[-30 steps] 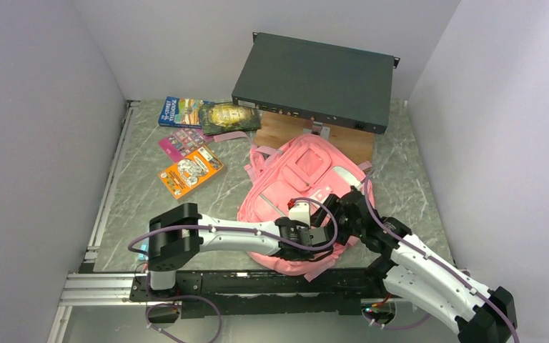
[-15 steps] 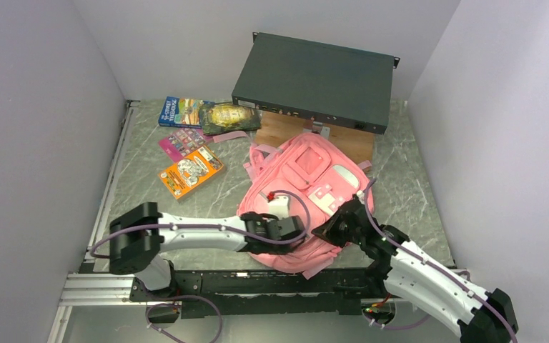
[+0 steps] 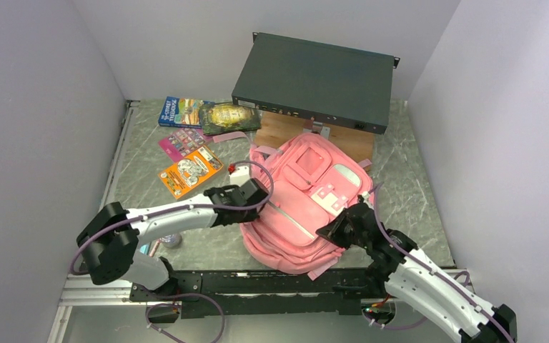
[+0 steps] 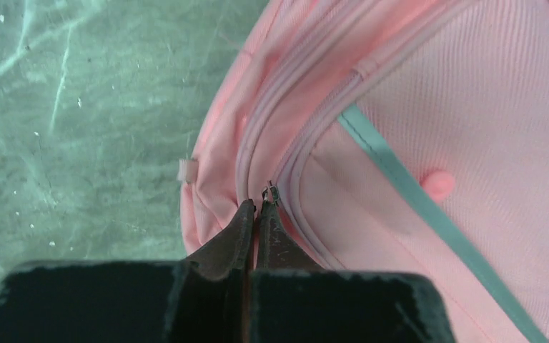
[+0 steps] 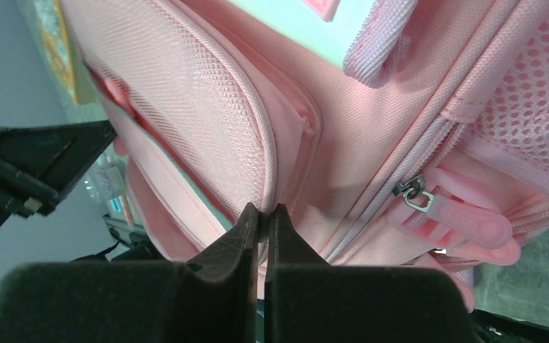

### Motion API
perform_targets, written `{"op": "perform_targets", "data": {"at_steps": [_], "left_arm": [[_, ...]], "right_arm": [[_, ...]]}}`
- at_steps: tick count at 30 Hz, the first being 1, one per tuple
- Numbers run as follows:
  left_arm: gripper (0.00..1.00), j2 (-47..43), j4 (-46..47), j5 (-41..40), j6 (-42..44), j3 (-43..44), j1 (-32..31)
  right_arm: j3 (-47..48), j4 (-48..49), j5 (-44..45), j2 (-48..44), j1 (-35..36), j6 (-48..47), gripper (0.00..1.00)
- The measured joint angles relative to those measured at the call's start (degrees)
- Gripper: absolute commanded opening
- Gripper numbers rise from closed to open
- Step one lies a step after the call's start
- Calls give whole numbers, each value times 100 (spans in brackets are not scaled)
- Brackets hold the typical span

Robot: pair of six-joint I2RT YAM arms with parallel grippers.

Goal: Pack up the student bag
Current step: Unzip the student bag at the center of the board, then pick up the stationery from the center of the board.

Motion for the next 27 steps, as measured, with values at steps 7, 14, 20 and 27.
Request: {"op": "perform_targets", "data": {"at_steps": [7, 14, 20, 27], "left_arm": [[0, -203, 487, 673, 820, -70, 664], [0, 345, 308, 848, 1816, 704, 920], [0, 699, 369, 1314, 2518, 920, 1086], [11, 804, 603, 1845, 2872, 960, 1285]], "right_arm": [[-2, -33, 0, -376, -2, -83, 0], [0, 31, 179, -306, -15, -168, 0], [81, 7, 328, -197, -22, -479, 0], [719, -439, 752, 120, -24, -1239, 50]]}}
